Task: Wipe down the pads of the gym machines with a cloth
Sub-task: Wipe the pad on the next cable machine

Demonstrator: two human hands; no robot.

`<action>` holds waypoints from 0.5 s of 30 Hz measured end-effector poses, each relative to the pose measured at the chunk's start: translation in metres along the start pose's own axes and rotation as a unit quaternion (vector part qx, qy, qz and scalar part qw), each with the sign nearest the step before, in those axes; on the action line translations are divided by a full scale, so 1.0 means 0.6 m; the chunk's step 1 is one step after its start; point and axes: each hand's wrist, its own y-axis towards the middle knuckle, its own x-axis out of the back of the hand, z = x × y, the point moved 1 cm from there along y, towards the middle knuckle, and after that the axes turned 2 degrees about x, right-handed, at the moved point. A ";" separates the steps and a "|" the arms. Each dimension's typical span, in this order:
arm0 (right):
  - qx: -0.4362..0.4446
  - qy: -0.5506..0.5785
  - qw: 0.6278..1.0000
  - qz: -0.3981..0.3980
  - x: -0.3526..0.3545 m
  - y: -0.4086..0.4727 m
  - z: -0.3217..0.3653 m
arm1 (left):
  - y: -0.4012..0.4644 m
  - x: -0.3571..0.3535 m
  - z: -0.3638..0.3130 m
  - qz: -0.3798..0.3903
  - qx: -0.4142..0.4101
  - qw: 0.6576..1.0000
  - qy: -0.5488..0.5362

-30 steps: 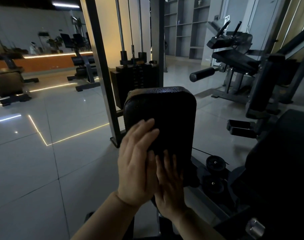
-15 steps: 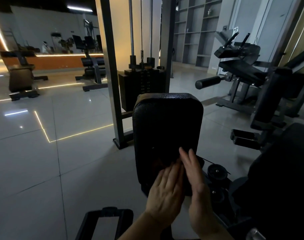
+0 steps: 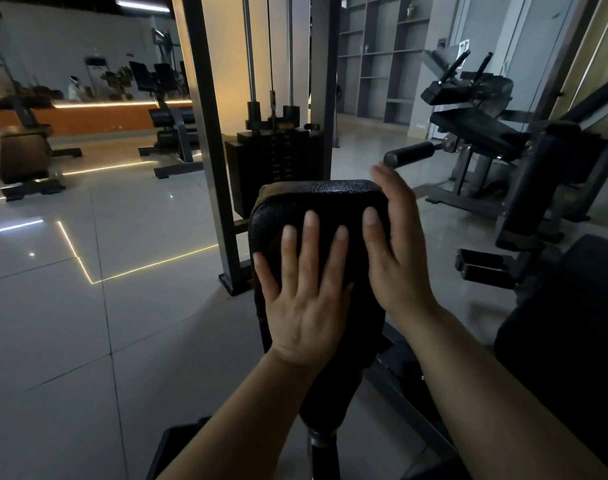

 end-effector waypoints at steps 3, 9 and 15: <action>0.015 -0.011 1.000 -0.001 -0.014 -0.049 -0.004 | -0.084 -0.018 0.012 0.011 -0.063 0.998 -0.009; 0.026 0.015 1.000 0.004 -0.006 -0.056 -0.020 | -0.192 -0.020 0.047 0.113 -0.133 0.984 -0.029; 0.014 0.065 0.998 0.004 -0.007 -0.061 -0.028 | -0.089 0.000 0.048 0.063 -0.118 0.991 -0.021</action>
